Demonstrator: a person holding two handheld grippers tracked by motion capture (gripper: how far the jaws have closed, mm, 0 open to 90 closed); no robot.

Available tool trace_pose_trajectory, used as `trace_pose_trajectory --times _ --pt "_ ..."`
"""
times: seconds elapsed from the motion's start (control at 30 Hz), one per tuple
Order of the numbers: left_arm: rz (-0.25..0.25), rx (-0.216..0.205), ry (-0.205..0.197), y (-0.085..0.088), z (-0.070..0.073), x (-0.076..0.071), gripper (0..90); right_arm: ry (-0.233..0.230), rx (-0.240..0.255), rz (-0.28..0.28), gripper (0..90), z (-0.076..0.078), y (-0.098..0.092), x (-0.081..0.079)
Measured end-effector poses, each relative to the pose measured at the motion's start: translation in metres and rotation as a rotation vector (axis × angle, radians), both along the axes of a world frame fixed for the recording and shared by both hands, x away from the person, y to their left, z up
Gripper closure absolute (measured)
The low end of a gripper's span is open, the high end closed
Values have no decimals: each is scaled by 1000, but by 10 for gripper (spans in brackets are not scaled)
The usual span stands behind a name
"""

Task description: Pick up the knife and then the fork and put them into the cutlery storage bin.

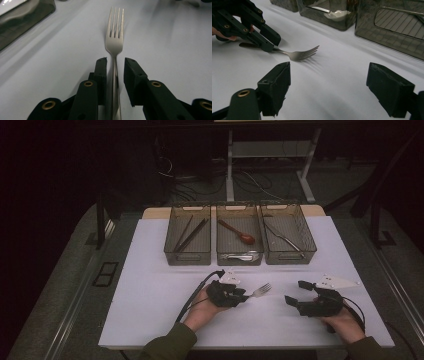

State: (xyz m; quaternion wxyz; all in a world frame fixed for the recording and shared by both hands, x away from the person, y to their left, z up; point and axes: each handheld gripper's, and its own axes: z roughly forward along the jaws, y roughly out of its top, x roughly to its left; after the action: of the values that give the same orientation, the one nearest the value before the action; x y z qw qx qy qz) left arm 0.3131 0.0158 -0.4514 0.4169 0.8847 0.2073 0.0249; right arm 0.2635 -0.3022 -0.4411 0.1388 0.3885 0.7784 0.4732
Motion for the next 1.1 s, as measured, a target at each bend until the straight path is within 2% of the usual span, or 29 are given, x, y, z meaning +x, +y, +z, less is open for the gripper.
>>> trace_pose_trajectory --times 0.13,0.4,0.6,0.83,0.93,1.03,1.1 --pt "1 23 -2 -1 -3 0 746 -1 1 -2 192 0 0 0" --pt "-8 35 -17 -4 -3 -2 821 -3 1 -3 192 0 0 0" --pt "-21 54 -41 -3 -2 -3 835 -2 4 -5 192 1 -1 0" --pt "-12 55 -60 -3 -2 -5 837 -4 13 -4 184 1 -2 0" --pt "12 30 -55 -2 1 -6 838 -2 25 -9 168 1 -2 1" --pt "15 14 -72 2 7 -7 838 6 43 -23 149 1 -2 2" --pt "29 -13 -79 4 11 -8 838 5 60 -31 144 1 -3 2"
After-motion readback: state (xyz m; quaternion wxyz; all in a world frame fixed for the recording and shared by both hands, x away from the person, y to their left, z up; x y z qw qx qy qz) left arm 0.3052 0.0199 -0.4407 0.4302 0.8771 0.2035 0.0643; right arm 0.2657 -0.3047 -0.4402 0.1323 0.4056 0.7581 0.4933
